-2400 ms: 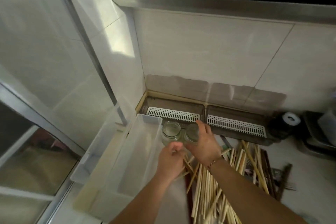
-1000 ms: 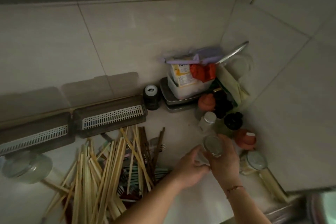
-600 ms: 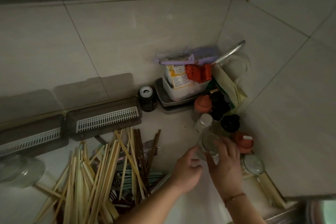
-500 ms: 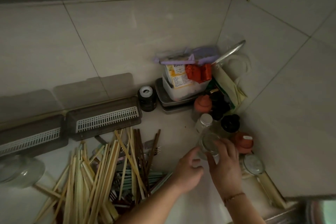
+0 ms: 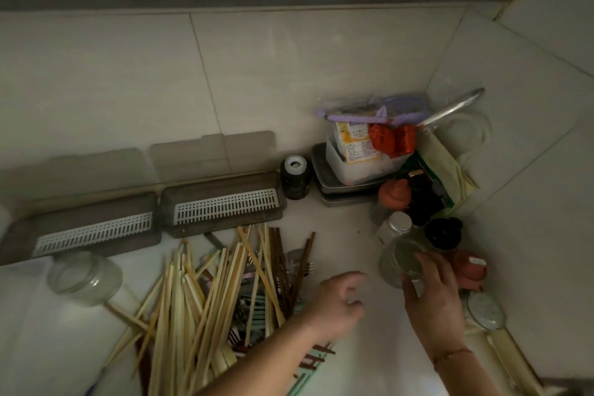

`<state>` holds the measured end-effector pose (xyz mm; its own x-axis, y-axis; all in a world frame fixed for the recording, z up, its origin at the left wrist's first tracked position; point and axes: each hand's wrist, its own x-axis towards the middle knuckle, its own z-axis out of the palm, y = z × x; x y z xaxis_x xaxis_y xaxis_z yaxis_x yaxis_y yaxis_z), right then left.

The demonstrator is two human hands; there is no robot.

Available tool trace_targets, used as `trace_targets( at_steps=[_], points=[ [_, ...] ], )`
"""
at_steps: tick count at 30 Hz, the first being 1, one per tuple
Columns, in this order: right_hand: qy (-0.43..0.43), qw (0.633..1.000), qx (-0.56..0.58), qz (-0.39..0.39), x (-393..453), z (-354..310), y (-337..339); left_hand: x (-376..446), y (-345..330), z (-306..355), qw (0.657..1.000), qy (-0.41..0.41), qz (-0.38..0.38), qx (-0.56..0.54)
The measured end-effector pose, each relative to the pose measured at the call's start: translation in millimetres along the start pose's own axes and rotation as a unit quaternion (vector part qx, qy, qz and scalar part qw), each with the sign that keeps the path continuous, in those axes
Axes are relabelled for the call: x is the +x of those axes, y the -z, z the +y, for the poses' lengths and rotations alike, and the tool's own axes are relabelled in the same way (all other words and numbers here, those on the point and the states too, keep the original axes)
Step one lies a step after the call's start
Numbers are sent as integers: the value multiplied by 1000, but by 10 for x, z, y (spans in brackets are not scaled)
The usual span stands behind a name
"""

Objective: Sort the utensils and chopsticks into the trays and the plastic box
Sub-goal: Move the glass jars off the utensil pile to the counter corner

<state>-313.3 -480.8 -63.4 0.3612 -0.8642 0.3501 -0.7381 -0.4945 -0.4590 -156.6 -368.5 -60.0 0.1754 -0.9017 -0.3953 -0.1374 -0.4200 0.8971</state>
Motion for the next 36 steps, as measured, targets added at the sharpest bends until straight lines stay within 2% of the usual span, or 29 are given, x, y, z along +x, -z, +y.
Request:
trace_targets(
  at_steps=[2, 4, 6, 8, 10, 12, 15, 17, 19, 26, 31, 36],
  points=[
    [22, 998, -45, 38, -32, -91, 3, -93, 185, -22, 999, -4, 33, -5],
    [74, 995, -43, 57, -25, -311, -29, -230, 378, -28, 996, -19, 89, -23],
    [114, 993, 3, 40, 9, -691, -123, -427, 586, -57, 976, -41, 203, -72],
    [148, 987, 61, -7, 28, -1184, -268, -639, 823, -142, 924, -59, 359, -117],
    [189, 973, 108, -77, -8, -1687, -434, -857, 1076, -266, 861, -63, 485, -142],
    [232, 949, 141, -159, -98, -2140, -602, -1057, 1317, -421, 801, -64, 573, -163],
    [305, 905, 162, -249, -298, -2743, -840, -1348, 1617, -686, 730, -58, 654, -193],
    [337, 880, 158, -296, -417, -3108, -991, -1525, 1757, -839, 708, -44, 678, -191],
    [345, 864, 156, -332, -503, -3434, -1135, -1662, 1849, -974, 701, -41, 687, -186],
    [327, 847, 128, -399, -716, -4236, -1534, -1908, 2078, -1119, 655, -29, 689, -309],
    [313, 855, 93, -404, -801, -4483, -1760, -2001, 2225, -1118, 682, -22, 642, -350],
    [304, 858, 92, -405, -806, -4516, -1885, -2025, 2297, -1111, 690, -30, 627, -360]
  ],
)
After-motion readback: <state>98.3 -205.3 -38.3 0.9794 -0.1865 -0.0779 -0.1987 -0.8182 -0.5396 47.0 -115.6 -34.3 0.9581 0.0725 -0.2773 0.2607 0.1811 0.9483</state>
